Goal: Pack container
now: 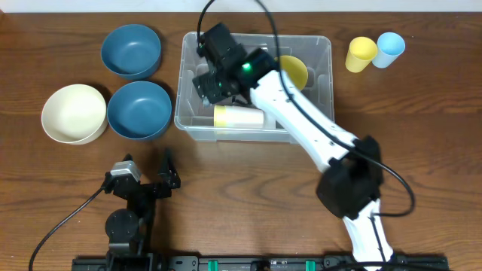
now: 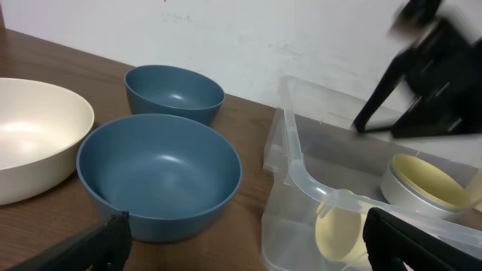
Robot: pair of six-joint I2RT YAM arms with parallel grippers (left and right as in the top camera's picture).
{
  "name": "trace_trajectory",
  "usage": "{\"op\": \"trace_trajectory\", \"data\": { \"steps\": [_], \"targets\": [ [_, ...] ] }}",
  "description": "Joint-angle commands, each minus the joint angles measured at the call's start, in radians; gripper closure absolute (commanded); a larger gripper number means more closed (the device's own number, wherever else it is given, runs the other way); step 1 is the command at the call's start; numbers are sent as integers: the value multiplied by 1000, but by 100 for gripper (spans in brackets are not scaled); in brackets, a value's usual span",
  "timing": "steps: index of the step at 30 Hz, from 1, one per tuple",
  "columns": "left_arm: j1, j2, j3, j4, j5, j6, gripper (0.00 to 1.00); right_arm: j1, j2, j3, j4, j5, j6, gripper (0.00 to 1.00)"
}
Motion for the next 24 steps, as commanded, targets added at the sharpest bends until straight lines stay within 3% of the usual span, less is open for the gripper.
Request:
{"op": "trace_trajectory", "data": {
  "steps": [1,17,24],
  "targets": [
    [2,-6,-18,-37,-12,16,2,5,52,3,-18,12,25,20],
    [2,-6,-18,-37,-12,16,2,5,76,5,-220,27,23,22],
    [2,-6,-18,-37,-12,16,2,3,76,5,-264,47,31,35]
  ]
}}
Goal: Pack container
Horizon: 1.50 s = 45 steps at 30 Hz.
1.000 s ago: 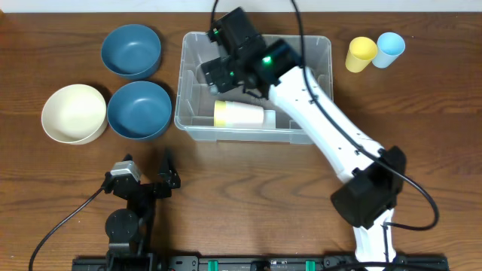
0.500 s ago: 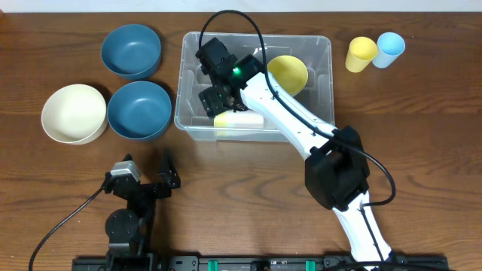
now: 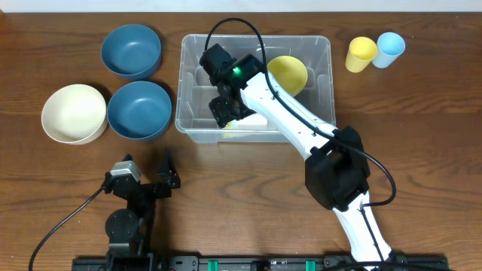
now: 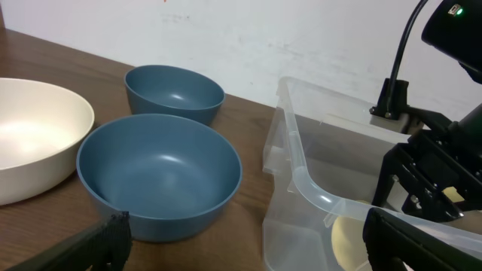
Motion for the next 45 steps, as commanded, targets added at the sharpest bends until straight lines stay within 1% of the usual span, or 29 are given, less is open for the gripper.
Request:
{"op": "trace_trajectory", "data": {
  "steps": [1,4,14,29,37,45],
  "targets": [
    [2,-6,-18,-37,-12,16,2,2,-4,7,-21,25,13,37],
    [2,-6,-18,-37,-12,16,2,-2,-4,7,-50,47,21,39],
    [2,-6,-18,-37,-12,16,2,-7,-4,7,-174,148,90,39],
    [2,-6,-18,-37,-12,16,2,-7,-4,5,-245,380,98,39],
    [2,-6,-18,-37,-12,16,2,-13,-4,-11,-251,435,45,41],
    [2,-6,-18,-37,-12,16,2,-39,-4,-132,-197,478,8,42]
  ]
}}
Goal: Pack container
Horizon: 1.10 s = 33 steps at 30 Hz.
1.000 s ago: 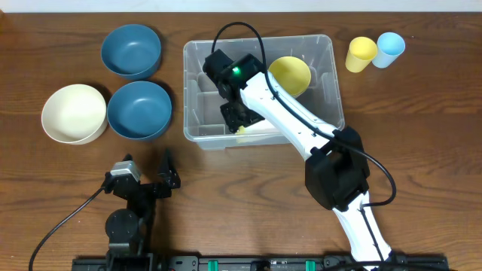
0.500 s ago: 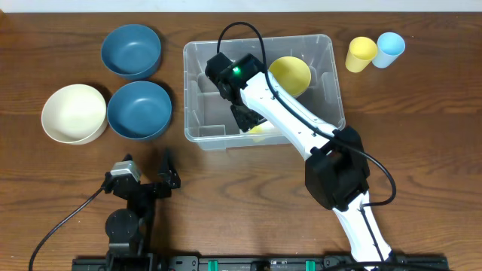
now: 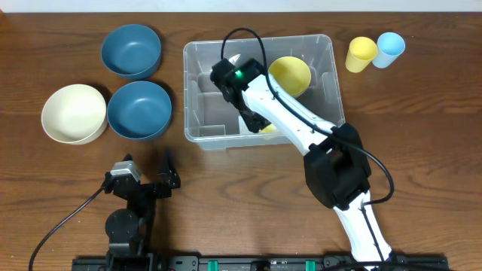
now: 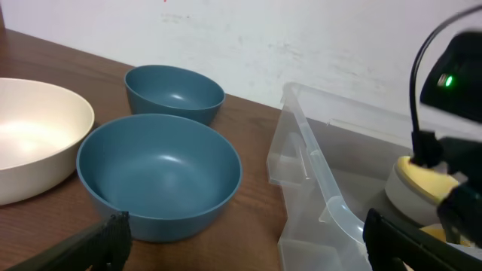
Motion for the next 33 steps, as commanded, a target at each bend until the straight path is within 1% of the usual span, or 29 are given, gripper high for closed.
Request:
{"op": "trace_trajectory", "data": {
  "steps": [1,3,4,9,11,13,22,26,33],
  "targets": [
    [2,-6,-18,-37,-12,16,2,-24,-4,-49,11,63,-27,43],
    [2,-6,-18,-37,-12,16,2,-31,-4,-62,13,68,-35,45],
    [2,-6,-18,-37,-12,16,2,-33,-4,-63,13,72,-34,48],
    [2,-6,-18,-37,-12,16,2,-39,-4,-63,27,82,-34,77],
    [2,-6,-18,-37,-12,16,2,-39,-4,-63,29,82,-34,86],
    [2,-6,-18,-37,-12,16,2,-37,-4,-63,32,82,-34,92],
    [2,-6,-18,-37,-12,16,2,-37,-4,-59,8,55,-27,99],
    [2,-6,-18,-37,-12,16,2,-37,-4,-43,-13,14,-18,99],
    [2,-6,-18,-37,-12,16,2,-38,-8,77,-98,-42,-18,99]
  ]
}}
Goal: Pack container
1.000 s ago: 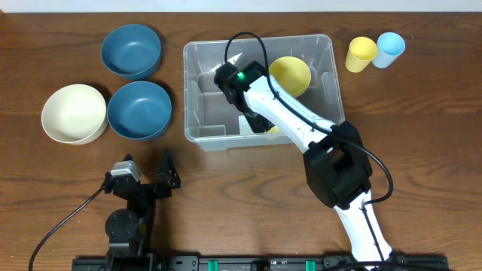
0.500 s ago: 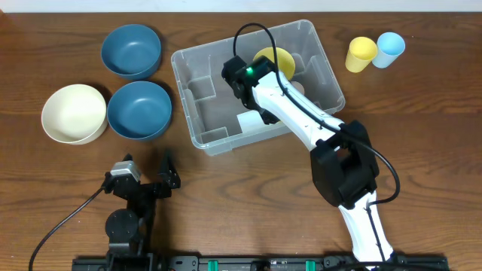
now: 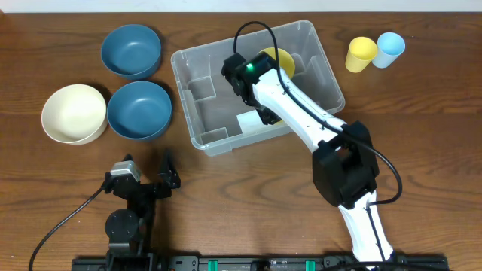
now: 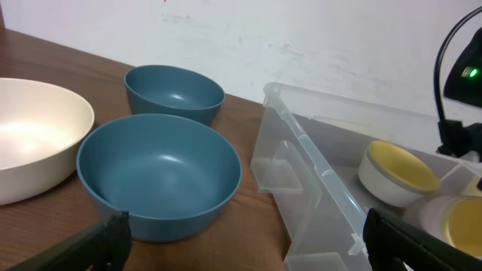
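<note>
The clear plastic container (image 3: pixel 183 94) lies skewed on the table, its near wall (image 4: pixel 316 188) also showing in the left wrist view. Inside are a yellow bowl (image 3: pixel 285 62) (image 4: pixel 397 169) and a pale yellow cup (image 3: pixel 248 120) (image 4: pixel 456 222) on its side. My right gripper (image 3: pixel 265 114) reaches down into the container beside the cup; its fingers are hidden under the arm. Near the front edge my left gripper (image 3: pixel 143 184) (image 4: pixel 241 248) rests open and holds nothing.
Two blue bowls (image 3: pixel 131 50) (image 3: pixel 139 109) and a cream bowl (image 3: pixel 74 113) stand left of the container. A yellow cup (image 3: pixel 361 53) and a light blue cup (image 3: pixel 390 47) stand at the back right.
The container has turned counter-clockwise from square to skewed, its left end now nearer the blue bowls. The right arm's wrist sits a little further back. The left arm has not moved.
My right gripper was above the container's left half, with the cup lying at the front left. Then it was down at the cup. Then the cup lay further right along the front wall. Now the container is skewed, with the cup near its front middle.
</note>
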Robot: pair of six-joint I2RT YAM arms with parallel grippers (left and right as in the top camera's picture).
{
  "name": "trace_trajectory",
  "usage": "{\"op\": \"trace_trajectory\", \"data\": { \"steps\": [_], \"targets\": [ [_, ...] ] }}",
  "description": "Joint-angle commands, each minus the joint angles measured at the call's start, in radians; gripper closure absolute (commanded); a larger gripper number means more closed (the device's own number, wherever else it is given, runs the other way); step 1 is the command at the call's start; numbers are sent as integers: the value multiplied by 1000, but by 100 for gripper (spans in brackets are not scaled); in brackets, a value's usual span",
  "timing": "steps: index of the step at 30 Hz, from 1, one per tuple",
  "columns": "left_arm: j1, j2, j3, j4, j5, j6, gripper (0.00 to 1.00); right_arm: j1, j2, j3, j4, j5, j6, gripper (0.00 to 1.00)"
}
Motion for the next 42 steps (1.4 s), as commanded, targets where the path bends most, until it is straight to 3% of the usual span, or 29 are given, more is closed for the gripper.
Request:
{"op": "trace_trajectory", "data": {
  "steps": [1,9,21,27,29,32,42],
  "targets": [
    [2,-6,-18,-37,-12,16,2,5,16,77,-42,-160,-11,99],
    [2,-6,-18,-37,-12,16,2,-21,15,262,-164,-301,11,99],
    [2,-6,-18,-37,-12,16,2,-122,15,259,-172,-395,13,98],
    [2,-6,-18,-37,-12,16,2,-120,15,259,-179,-409,-16,44],
    [2,-6,-18,-37,-12,16,2,-120,16,259,-179,-410,-16,32],
    [2,-6,-18,-37,-12,16,2,-124,16,259,-175,-410,-16,28],
    [2,-6,-18,-37,-12,16,2,-124,16,259,-169,-410,-35,32]
  ]
}}
